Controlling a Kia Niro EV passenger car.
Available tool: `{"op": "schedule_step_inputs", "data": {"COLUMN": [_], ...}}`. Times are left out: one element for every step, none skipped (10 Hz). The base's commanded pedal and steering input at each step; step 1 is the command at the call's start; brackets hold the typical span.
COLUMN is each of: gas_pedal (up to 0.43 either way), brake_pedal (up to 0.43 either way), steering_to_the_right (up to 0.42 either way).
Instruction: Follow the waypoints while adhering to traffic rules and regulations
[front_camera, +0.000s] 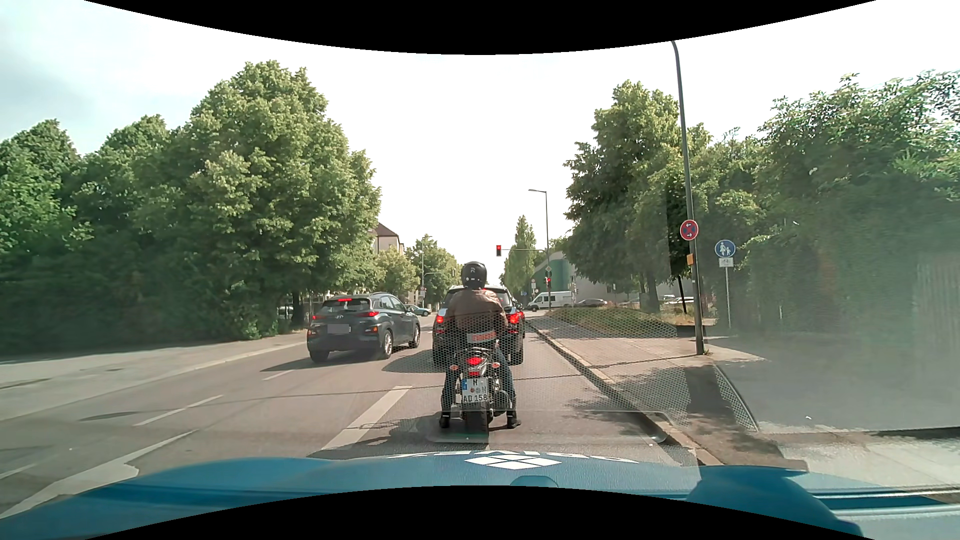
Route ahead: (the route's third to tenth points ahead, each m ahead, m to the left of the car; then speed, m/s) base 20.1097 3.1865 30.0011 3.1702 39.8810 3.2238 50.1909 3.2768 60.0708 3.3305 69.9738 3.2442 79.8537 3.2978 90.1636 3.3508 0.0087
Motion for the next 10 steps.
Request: {"op": "schedule_step_inputs", "data": {"gas_pedal": [0.0, 0.0, 0.0, 0.0, 0.0, 0.0, 0.0, 0.0, 0.0, 0.0], "brake_pedal": [0.293, 0.293, 0.293, 0.293, 0.293, 0.293, 0.293, 0.293, 0.293, 0.293], "steering_to_the_right": [0.003, 0.004, 0.004, 0.004, 0.003, 0.003, 0.004, 0.003, 0.004, 0.003]}}
